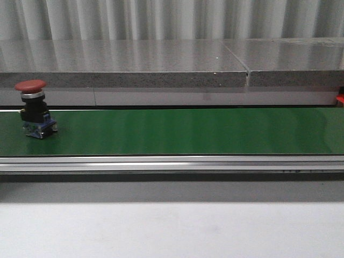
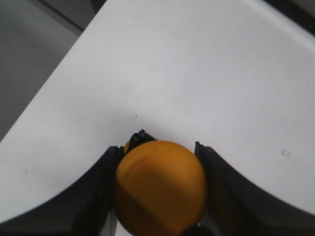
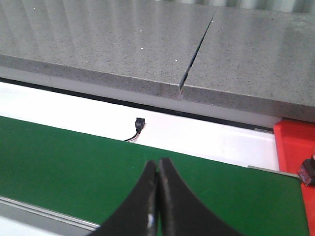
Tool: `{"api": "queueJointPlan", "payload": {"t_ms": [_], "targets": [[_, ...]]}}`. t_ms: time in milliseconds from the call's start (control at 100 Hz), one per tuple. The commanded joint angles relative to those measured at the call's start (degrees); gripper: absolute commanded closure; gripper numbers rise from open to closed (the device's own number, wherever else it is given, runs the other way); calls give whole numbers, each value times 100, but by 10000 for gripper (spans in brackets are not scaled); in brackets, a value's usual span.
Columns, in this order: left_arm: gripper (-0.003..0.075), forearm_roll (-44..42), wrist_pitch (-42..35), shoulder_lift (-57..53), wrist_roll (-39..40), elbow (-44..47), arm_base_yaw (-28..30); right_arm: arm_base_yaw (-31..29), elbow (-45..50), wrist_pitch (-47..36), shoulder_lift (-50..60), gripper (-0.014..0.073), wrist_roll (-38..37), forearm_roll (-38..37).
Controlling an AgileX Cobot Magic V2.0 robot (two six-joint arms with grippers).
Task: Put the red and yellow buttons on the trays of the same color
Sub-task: 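Grasp the yellow push button with the left gripper, then set the yellow button on the belt and open the left gripper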
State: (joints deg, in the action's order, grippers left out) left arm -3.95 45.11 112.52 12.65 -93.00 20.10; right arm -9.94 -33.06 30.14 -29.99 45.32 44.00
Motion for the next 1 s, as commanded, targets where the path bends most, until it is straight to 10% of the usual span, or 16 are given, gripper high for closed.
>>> {"api": "queueJointPlan", "payload": {"t_ms": [0, 530, 990], "targets": [[741, 106, 32, -712, -18, -211, -151, -5, -146, -266, -14, 662, 19, 117], [741, 169, 107, -2048, -299, 957, -1612, -5, -146, -266, -14, 662, 19, 117], [741, 299, -773, -2678, -299, 2520, -1780, -5, -146, -266, -14, 662, 19, 117]]}}
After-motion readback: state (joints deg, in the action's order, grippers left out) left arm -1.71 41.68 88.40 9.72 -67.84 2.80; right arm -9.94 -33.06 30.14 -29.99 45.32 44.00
